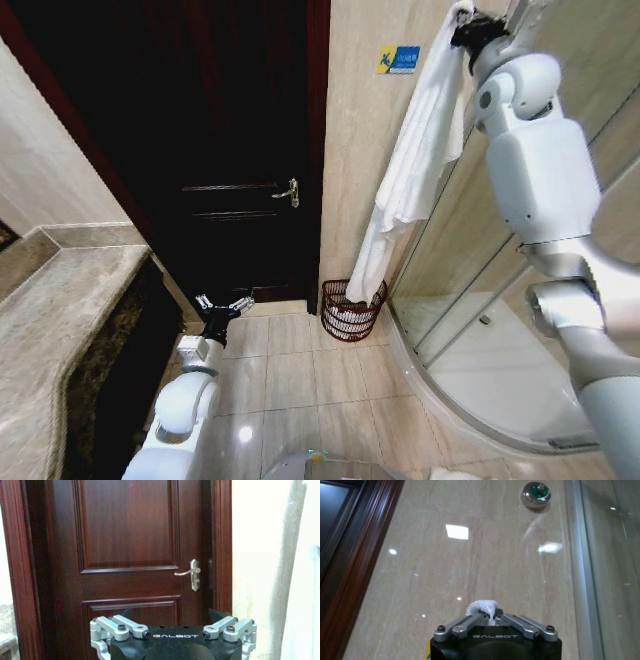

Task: Discard the used towel into the hamper.

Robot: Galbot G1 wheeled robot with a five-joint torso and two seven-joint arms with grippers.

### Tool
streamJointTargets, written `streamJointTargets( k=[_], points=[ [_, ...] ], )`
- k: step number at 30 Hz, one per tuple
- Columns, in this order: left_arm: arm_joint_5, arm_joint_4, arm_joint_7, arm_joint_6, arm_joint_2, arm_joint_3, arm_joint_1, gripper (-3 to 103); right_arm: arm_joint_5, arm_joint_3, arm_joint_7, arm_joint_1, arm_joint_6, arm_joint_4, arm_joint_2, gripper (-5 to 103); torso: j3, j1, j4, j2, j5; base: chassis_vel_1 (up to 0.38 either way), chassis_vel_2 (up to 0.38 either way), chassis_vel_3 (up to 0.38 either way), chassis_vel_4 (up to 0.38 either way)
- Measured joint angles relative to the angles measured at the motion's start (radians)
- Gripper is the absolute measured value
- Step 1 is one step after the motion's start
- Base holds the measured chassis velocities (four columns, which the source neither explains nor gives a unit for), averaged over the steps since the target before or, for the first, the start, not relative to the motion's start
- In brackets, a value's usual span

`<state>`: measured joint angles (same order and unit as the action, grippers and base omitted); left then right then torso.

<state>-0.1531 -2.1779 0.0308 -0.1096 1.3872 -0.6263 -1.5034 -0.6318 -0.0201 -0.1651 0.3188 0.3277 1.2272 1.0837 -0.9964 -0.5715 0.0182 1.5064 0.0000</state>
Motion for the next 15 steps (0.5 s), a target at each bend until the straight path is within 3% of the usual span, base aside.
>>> streamJointTargets(
  k=[15],
  points=[
    [0.0,0.0,0.0,0.0,0.0,0.0,0.0,100,0.001,0.016,-0.007,-0.007,0.003,0.009,-0.001,2,0.0,0.0,0.0,0.0,-0.0001,-0.009,0.009,0.009,-0.012]
  ],
)
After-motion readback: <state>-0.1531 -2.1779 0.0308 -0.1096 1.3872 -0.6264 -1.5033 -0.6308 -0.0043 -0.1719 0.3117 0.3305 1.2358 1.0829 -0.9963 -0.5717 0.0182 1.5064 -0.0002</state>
